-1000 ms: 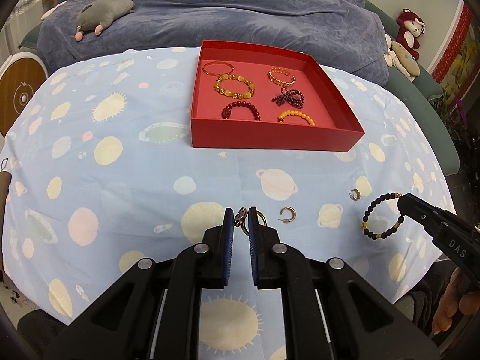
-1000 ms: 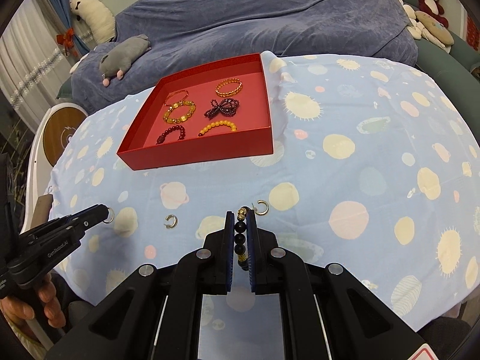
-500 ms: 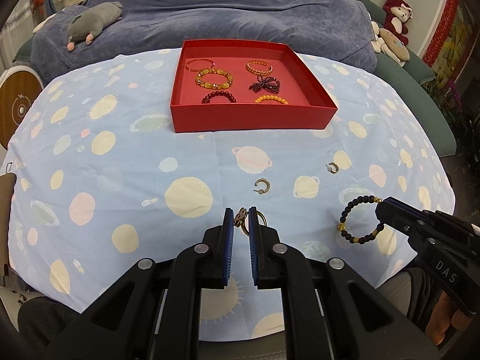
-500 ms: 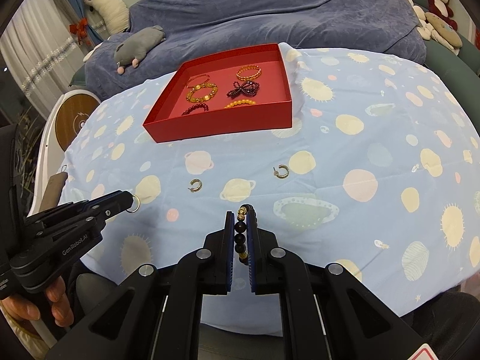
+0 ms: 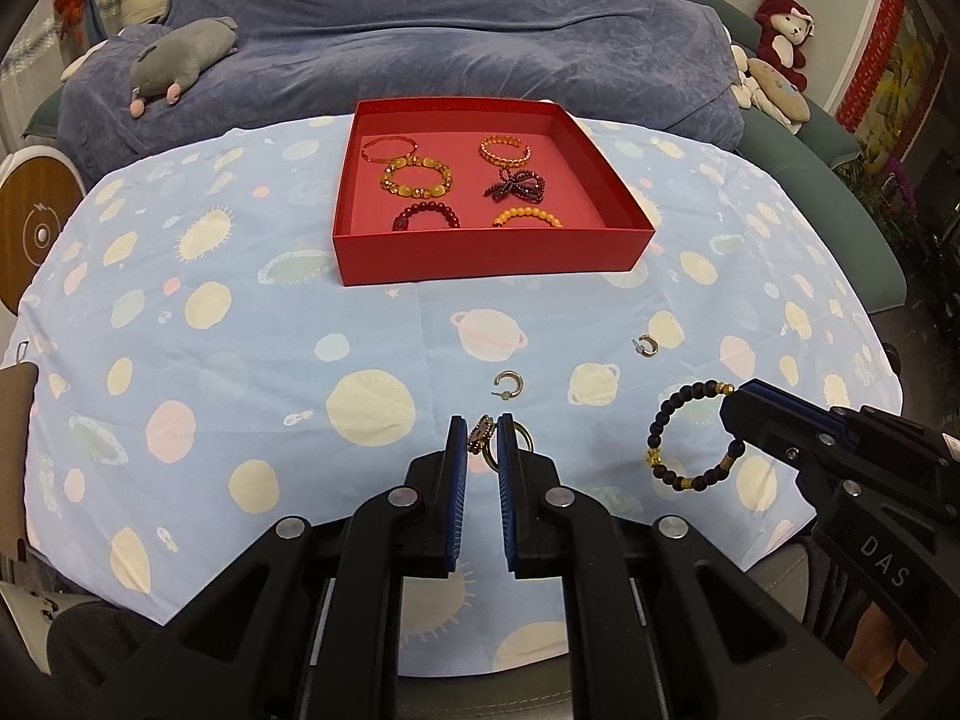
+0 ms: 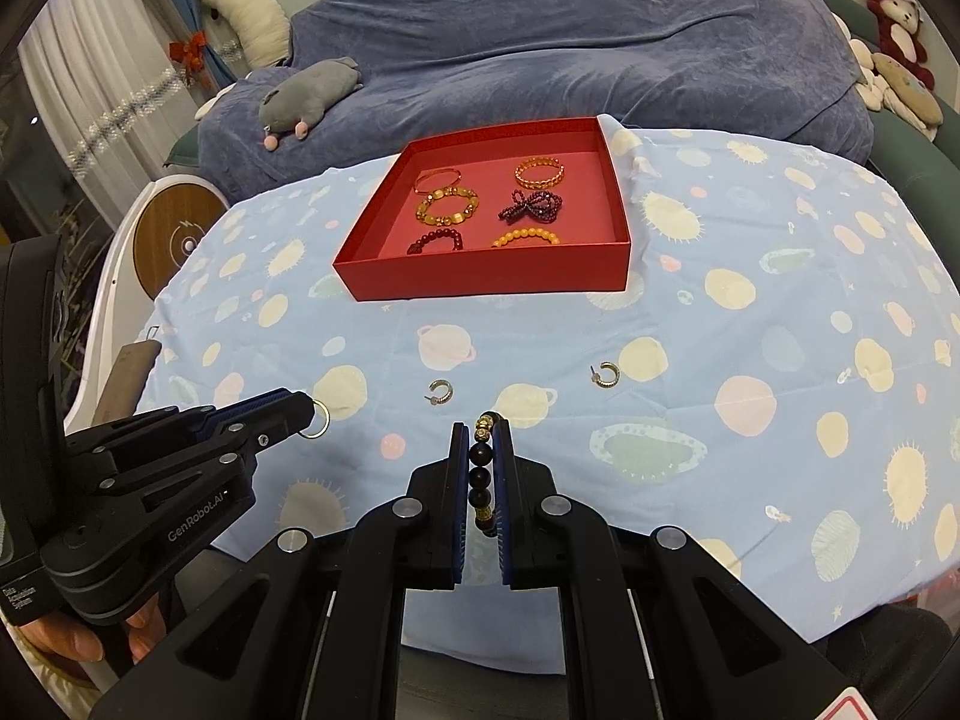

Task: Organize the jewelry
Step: 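Lift the earring and dark bracelet and carry both toward the red box, then lower the earring and dark bracelet into the red box and open both tools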

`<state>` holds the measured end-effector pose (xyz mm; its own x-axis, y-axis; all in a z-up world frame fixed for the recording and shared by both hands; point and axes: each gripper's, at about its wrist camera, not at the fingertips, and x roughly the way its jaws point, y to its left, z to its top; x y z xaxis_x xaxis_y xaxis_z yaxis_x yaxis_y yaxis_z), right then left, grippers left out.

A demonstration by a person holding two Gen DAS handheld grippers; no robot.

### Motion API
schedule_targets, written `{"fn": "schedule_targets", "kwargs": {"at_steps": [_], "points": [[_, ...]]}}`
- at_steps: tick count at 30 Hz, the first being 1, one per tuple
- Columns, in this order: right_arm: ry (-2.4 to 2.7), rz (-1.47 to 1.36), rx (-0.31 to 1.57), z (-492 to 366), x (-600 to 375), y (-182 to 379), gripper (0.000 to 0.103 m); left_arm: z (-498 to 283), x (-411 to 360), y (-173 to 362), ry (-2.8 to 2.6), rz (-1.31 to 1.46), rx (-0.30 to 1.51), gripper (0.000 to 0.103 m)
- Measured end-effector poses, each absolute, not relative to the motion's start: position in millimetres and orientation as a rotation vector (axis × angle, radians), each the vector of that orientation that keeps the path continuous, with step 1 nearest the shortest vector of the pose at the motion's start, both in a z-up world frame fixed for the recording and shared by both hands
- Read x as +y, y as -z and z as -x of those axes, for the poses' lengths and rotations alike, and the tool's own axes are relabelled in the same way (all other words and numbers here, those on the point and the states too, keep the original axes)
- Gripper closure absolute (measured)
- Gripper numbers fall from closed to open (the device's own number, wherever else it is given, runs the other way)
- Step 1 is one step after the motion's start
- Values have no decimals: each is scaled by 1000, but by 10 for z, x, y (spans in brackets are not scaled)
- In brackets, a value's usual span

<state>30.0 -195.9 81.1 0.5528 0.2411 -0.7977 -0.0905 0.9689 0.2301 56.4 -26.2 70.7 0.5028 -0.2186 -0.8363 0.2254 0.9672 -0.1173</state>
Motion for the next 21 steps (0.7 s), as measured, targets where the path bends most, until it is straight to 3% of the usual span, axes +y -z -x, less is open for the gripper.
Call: {"fn": "schedule_targets", "kwargs": {"at_steps": [21], "points": [[-222,-192,869,-1859,-1993,-1218,96,-1975,-397,-1048,266,-13,928,93]]}}
